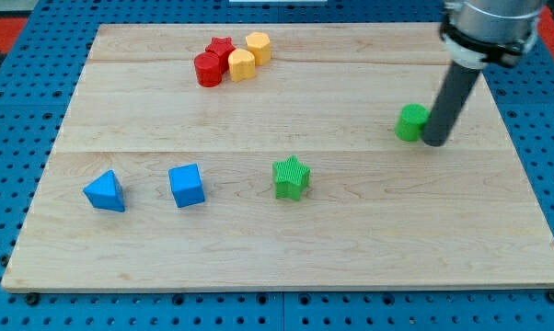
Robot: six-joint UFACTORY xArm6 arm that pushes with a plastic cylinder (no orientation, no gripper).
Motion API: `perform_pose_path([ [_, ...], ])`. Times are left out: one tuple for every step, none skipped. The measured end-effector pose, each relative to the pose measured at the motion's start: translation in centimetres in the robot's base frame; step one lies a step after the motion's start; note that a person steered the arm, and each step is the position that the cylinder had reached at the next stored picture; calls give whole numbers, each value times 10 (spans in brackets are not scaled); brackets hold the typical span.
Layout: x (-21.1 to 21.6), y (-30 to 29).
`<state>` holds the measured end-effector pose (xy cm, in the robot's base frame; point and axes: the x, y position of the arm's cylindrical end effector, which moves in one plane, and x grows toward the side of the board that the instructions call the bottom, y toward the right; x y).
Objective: Place the green circle below the yellow heart
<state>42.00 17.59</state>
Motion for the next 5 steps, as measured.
perform_pose_path([
  [-44, -33],
  [-46, -2],
  [-60, 22],
  [-71, -6],
  [-85, -43],
])
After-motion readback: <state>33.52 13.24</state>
